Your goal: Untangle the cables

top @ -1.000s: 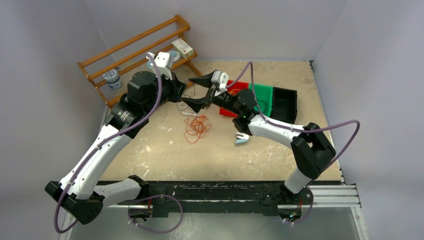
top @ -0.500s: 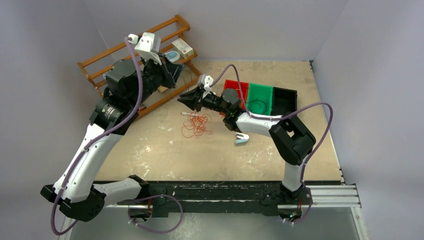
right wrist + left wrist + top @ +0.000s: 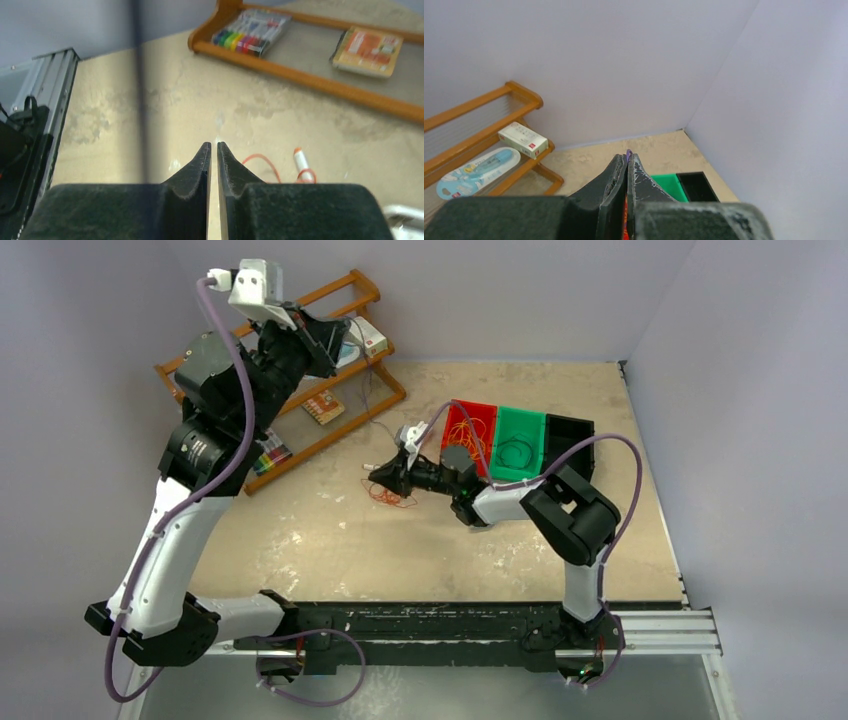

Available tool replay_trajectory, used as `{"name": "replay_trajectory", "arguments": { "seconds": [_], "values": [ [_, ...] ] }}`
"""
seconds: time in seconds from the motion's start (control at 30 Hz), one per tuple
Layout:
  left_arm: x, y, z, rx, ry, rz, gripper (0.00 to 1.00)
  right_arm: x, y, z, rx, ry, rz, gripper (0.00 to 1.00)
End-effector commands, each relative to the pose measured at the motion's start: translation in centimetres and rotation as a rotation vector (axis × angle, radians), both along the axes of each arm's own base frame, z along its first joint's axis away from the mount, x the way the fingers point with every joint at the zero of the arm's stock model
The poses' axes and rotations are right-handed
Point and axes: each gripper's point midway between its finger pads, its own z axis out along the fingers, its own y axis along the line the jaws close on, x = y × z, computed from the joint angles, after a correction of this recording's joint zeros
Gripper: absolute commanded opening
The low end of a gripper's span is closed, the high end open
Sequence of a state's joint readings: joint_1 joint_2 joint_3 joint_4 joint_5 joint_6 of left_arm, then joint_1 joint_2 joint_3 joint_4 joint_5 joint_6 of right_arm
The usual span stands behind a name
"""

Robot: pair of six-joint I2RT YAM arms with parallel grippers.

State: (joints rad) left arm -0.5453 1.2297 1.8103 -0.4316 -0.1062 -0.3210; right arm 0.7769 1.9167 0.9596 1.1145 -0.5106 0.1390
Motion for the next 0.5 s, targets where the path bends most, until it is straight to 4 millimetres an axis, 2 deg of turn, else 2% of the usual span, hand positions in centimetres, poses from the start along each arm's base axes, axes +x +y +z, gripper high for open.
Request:
{"name": "replay_trajectory", "arguments": {
  "seconds": [0.0,0.13,0.23,0.3,0.37,0.47],
  "values": [
    [-0.5,1.7,4.7,-0.073,-0.115,0.062,0.0,-0.7,-0.4,-0.8,0.019,-0.005,-0.02,0.12],
    [-0.6,1.5,5.7,-0.087,-0.139,0.051,0.0,-1.3,-1.3,-2.5,0.005,0.032,-0.034,0.22],
    [-0.4,1.1,5.4,-0.082,-0.132,0.041,0.0,-1.8,-2.5,-2.0,0.015,0.032,-0.069,0.36],
    [-0.4,1.0,4.9,-0.078,-0.124,0.038,0.0,-2.2,-3.6,-0.7,0.03,0.02,-0.104,0.48],
    [-0.3,1.0,4.3,-0.074,-0.117,0.039,0.0,-3.1,-4.9,1.7,0.06,-0.005,-0.114,0.56],
    [-0.2,0.9,3.2,-0.071,-0.104,0.037,0.0,-4.0,-6.8,5.4,0.105,-0.057,-0.158,0.62]
  ]
}}
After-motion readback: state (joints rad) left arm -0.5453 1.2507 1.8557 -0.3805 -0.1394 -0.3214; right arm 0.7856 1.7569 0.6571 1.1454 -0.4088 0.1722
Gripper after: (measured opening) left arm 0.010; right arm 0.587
